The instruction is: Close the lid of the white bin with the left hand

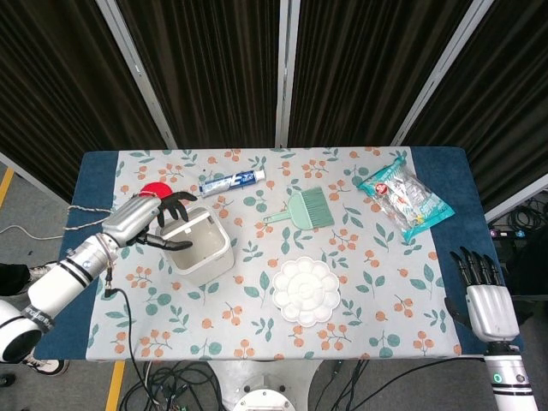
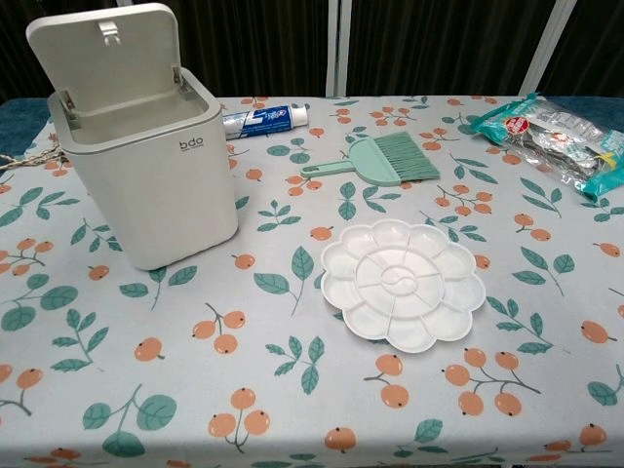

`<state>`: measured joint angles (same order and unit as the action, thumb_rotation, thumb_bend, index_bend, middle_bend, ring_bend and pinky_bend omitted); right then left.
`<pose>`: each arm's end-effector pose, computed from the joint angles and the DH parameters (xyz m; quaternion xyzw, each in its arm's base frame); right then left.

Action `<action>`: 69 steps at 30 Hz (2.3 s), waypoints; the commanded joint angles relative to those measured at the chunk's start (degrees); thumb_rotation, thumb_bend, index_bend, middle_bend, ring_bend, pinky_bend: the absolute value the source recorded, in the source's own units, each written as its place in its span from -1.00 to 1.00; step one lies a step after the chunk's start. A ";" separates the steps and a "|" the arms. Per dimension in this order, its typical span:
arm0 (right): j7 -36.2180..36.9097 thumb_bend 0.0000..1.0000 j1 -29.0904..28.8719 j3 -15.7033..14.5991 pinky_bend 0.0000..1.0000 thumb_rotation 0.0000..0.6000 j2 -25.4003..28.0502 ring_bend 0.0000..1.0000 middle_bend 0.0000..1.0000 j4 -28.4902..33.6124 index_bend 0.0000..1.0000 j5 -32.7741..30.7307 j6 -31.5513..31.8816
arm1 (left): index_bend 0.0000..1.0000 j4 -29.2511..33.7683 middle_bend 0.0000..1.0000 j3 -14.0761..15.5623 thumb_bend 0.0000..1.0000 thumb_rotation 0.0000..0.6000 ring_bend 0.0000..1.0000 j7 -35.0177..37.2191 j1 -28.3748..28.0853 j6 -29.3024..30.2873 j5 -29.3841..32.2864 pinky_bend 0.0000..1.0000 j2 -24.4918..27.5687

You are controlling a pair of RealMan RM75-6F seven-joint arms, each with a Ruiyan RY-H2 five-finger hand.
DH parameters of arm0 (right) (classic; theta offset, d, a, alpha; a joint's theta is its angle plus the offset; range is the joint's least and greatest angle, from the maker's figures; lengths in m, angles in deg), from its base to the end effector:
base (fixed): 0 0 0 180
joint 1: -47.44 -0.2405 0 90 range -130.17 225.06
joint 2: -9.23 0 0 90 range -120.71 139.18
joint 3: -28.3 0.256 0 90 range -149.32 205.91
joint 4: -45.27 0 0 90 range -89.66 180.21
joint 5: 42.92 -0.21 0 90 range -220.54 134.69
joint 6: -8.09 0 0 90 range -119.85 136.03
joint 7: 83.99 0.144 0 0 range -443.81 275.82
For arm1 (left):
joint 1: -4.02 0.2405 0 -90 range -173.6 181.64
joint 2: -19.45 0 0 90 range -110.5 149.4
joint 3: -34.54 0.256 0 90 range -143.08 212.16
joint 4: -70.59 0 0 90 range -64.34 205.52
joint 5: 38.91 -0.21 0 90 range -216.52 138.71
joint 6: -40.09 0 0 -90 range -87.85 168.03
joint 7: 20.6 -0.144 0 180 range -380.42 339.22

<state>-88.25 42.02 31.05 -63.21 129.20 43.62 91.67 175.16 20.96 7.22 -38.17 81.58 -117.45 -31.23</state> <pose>-0.3245 -0.1849 0.1208 0.6166 -0.3691 0.3625 0.5934 -0.1334 0.3426 0.1457 -0.7004 -0.5049 -0.4193 0.2806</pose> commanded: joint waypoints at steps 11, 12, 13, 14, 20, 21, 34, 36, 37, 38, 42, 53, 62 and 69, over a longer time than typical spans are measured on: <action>0.66 -0.50 -0.11 -0.13 -1.00 1.00 -0.45 -1.00 -1.00 -0.82 -1.00 -0.29 -0.64 | -0.63 4.93 -0.24 4.34 -0.96 -0.14 -0.26 -27.08 1.87 9.49 -2.66 -0.01 -4.87; 0.69 -0.50 -0.12 -0.15 -1.00 1.00 -0.49 -1.00 -1.00 -0.87 -1.00 -0.25 -0.64 | -0.63 4.92 -0.24 4.59 -0.95 -0.15 -0.26 -28.43 1.93 9.83 -2.73 -0.03 -5.32; 0.74 -0.50 -0.13 -0.15 -1.00 1.00 -0.53 -1.00 -1.00 -0.94 -1.00 -0.23 -0.63 | -0.63 4.88 -0.24 4.91 -0.95 -0.15 -0.26 -30.00 2.01 10.16 -2.77 -0.04 -5.89; 0.77 -0.50 -0.13 -0.14 -1.00 1.00 -0.57 -1.00 -1.00 -0.99 -1.00 -0.23 -0.61 | -0.63 4.80 -0.24 5.13 -0.95 -0.15 -0.26 -31.00 2.03 10.36 -2.83 -0.04 -6.32; 1.13 -0.50 -0.10 -0.12 -1.00 1.00 -0.67 -1.00 -1.00 -1.32 -1.00 -0.38 -0.68 | -0.62 4.12 -0.23 6.28 -0.96 -0.14 -0.26 -35.27 2.36 11.67 -3.21 -0.07 -8.64; 1.19 -0.50 -0.09 -0.14 -1.00 1.00 -0.70 -1.00 -1.00 -1.39 -1.00 -0.43 -0.73 | -0.62 4.01 -0.23 6.43 -0.96 -0.14 -0.26 -35.80 2.39 11.84 -3.26 -0.08 -8.96; 1.73 -0.50 -0.22 -0.25 -1.00 1.00 -1.07 -1.00 -1.00 -2.06 -1.00 -0.64 -1.32 | -0.63 3.22 -0.26 7.70 -0.96 -0.15 -0.29 -39.86 2.51 13.04 -3.97 -0.13 -11.26; 1.80 -0.50 -0.22 -0.27 -1.00 1.00 -1.09 -1.00 -1.00 -2.11 -1.00 -0.66 -1.35 | -0.63 2.99 -0.26 7.90 -0.95 -0.14 -0.29 -40.46 2.47 13.04 -4.00 -0.14 -11.62; 1.83 -0.50 -0.21 -0.28 -1.00 1.00 -1.10 -1.00 -1.00 -2.14 -1.00 -0.67 -1.36 | -0.63 2.88 -0.26 7.99 -0.95 -0.15 -0.29 -40.62 2.46 13.01 -3.96 -0.14 -11.80; 1.87 -0.50 -0.21 -0.28 -1.00 1.00 -1.11 -1.00 -1.00 -2.17 -1.00 -0.69 -1.38 | -0.63 2.76 -0.26 8.07 -0.95 -0.16 -0.29 -40.74 2.44 12.95 -3.88 -0.15 -11.99; 2.04 -0.50 -0.19 -0.36 -1.00 1.00 -1.20 -1.00 -1.00 -2.36 -1.00 -0.74 -1.51 | -0.63 2.05 -0.26 8.61 -0.95 -0.16 -0.29 -41.20 2.34 12.53 -3.69 -0.15 -13.00; 2.52 -0.50 -0.09 -0.21 -1.00 1.00 -1.20 -1.00 -1.00 -2.69 -1.00 -0.94 -1.36 | -0.63 3.48 -0.27 6.93 -0.96 -0.15 -0.30 -41.87 3.22 17.02 -4.54 -0.15 -11.63; 3.16 -0.50 -0.01 -0.34 -1.00 1.00 -1.10 -1.00 -1.00 -2.88 -1.00 -0.67 -1.21 | -0.62 6.24 -0.29 6.71 -0.96 -0.15 -0.30 -41.88 13.84 34.97 -6.59 -0.15 -6.34; 3.21 -0.50 0.37 -0.52 -1.00 1.00 -0.57 -1.00 -1.00 -2.35 -1.00 0.20 -0.04 | -0.60 -3.86 -0.35 14.91 -0.98 -0.16 -0.37 -38.54 27.08 44.95 -6.54 -0.19 -10.59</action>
<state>-85.03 42.37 30.58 -63.80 126.82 43.74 91.58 176.65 32.17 -33.13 -15.66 123.38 -123.91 -39.57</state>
